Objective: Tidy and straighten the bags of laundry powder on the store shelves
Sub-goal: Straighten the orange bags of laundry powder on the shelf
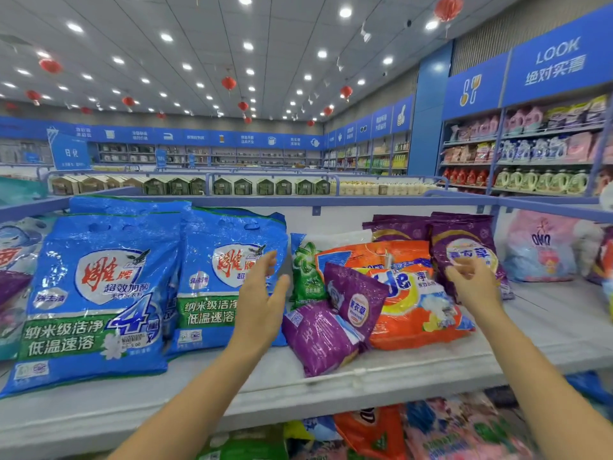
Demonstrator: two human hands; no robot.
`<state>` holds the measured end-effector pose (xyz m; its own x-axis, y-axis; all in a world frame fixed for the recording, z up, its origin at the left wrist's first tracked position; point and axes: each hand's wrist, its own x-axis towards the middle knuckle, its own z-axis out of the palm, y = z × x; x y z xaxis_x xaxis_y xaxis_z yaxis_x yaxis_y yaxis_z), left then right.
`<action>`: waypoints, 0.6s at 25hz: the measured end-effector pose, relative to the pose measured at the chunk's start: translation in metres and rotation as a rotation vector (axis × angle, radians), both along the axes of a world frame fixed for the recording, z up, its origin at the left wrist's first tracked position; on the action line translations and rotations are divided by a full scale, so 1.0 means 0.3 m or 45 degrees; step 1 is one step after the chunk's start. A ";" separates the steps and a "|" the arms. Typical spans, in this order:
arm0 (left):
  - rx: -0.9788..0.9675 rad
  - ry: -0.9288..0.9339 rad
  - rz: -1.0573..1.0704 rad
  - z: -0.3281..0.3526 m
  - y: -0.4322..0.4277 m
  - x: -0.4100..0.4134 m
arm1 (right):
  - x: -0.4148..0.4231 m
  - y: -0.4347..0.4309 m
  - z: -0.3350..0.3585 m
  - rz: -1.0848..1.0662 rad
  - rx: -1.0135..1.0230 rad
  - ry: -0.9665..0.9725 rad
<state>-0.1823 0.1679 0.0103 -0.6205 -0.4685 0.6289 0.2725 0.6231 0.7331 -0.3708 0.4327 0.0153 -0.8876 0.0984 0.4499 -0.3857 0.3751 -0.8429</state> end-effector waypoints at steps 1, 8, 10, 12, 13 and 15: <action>-0.059 -0.038 -0.080 -0.010 0.054 -0.005 | -0.024 0.025 -0.037 0.003 0.017 -0.107; -1.387 0.037 -0.162 -0.107 0.292 -0.163 | -0.207 0.024 -0.153 0.254 0.237 -0.489; -1.651 -0.037 -0.012 -0.129 0.292 -0.212 | -0.228 0.025 -0.151 0.284 0.295 -0.542; -1.738 -0.140 0.163 -0.147 0.253 -0.224 | -0.251 0.042 -0.143 0.380 0.302 -0.636; -1.742 -0.175 0.234 -0.154 0.226 -0.219 | -0.265 0.054 -0.135 0.445 0.311 -0.671; -1.751 -0.177 0.337 -0.165 0.179 -0.196 | -0.295 0.071 -0.136 0.494 0.370 -0.734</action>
